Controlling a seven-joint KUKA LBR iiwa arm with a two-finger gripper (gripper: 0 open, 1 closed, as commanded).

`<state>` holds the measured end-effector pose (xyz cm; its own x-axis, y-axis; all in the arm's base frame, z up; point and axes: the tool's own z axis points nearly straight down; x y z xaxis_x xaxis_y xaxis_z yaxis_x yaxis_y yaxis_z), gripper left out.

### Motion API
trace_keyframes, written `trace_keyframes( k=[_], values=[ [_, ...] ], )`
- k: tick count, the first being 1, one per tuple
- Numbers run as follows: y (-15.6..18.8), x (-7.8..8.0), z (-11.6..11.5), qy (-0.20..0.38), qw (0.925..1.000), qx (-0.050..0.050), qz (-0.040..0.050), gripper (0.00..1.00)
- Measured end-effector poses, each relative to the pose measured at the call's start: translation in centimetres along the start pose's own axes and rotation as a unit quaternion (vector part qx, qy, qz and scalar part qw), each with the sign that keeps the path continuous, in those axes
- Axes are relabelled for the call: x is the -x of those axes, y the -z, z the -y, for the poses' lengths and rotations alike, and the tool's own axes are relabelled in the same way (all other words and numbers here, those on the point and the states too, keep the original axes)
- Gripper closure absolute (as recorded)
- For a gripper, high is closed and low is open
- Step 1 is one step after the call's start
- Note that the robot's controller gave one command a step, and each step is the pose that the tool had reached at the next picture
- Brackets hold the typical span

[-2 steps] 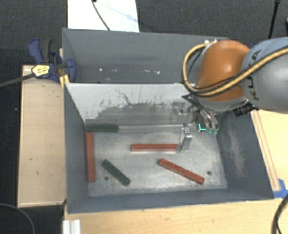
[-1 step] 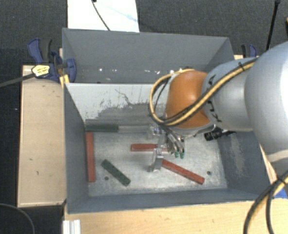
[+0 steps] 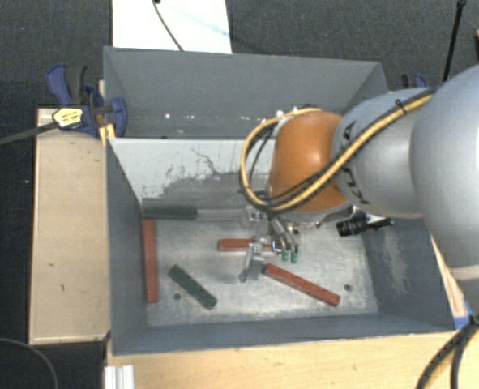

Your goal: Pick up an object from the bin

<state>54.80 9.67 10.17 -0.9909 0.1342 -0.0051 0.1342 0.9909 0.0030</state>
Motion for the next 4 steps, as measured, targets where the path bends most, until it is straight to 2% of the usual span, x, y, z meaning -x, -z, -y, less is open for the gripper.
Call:
trace_keyframes(
  k=[1, 2, 3, 4],
  values=[
    [1.4, -0.3, 1.2, -0.040, 0.9992, 0.000, 0.0007, 0.00],
    [-3.3, -0.8, 0.5, -0.123, 0.9924, -0.002, -0.0032, 0.00],
    [-3.2, -0.8, 0.5, -0.123, 0.9924, -0.002, -0.0028, 0.00],
    [-3.2, -0.8, 0.5, -0.122, 0.9925, -0.002, -0.0025, 1.00]
  ],
)
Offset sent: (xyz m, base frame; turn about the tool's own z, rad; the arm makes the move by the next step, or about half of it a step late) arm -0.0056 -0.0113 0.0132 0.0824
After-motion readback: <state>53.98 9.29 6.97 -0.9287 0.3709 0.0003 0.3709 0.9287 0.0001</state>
